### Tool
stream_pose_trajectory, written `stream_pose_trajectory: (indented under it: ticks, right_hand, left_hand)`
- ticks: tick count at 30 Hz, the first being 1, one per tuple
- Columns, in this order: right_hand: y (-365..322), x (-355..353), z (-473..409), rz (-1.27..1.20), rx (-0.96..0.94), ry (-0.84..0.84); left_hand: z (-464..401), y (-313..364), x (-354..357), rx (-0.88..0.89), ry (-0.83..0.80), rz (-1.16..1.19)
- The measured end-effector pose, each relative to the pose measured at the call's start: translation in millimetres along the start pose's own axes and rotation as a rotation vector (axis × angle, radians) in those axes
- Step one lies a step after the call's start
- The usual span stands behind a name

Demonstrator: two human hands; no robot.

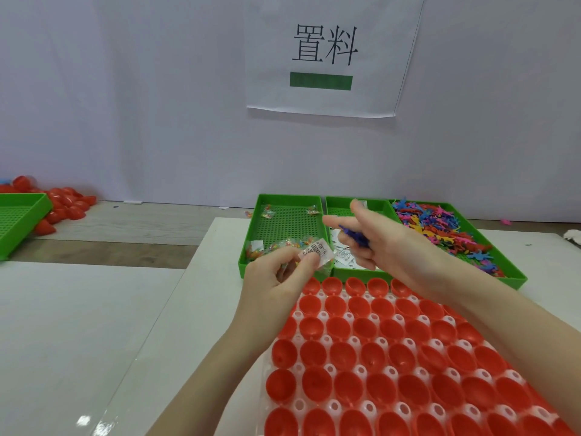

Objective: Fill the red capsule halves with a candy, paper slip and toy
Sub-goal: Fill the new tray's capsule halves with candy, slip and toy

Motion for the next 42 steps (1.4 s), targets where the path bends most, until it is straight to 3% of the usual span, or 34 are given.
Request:
stream_pose_trajectory:
  ticks: [8, 17, 29, 35, 39, 42]
  right_hand:
    - [-13, -8, 12, 0.043, -0.259, 0.169]
    - [-11, -4, 12, 0.198, -0.141, 0.169]
    - [-13, 3, 1, 0.193, -0.126, -0.039]
    - [-8, 12, -19, 0.219, -0.122, -0.005]
    - [11, 23, -40, 0.443, -0.089, 0.057]
    - [28, 32, -49, 0.576, -0.078, 0.019]
  left_hand:
    - [-1, 1, -2, -0.025, -0.013, 0.102]
    - [0, 3, 1, 0.003, -0.034, 0.009]
    - [-8, 2, -17, -0.066, -0.208, 0.044]
    - [-17, -14, -26, -0.163, -0.085, 0.086]
    - [-22, -35, -33, -0.287, 0.040, -0.039]
    - [-23, -58, -37, -0.419, 0.024, -0.293]
Point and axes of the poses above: each hand's wrist, its own z-axis away from the middle knuckle, its own x-axis out of the palm, y = z × x, the point moved 3 cm from there along -z, towards the middle knuckle, and after that the axes turned 9 degrees about -x, right-handed, at the moved point
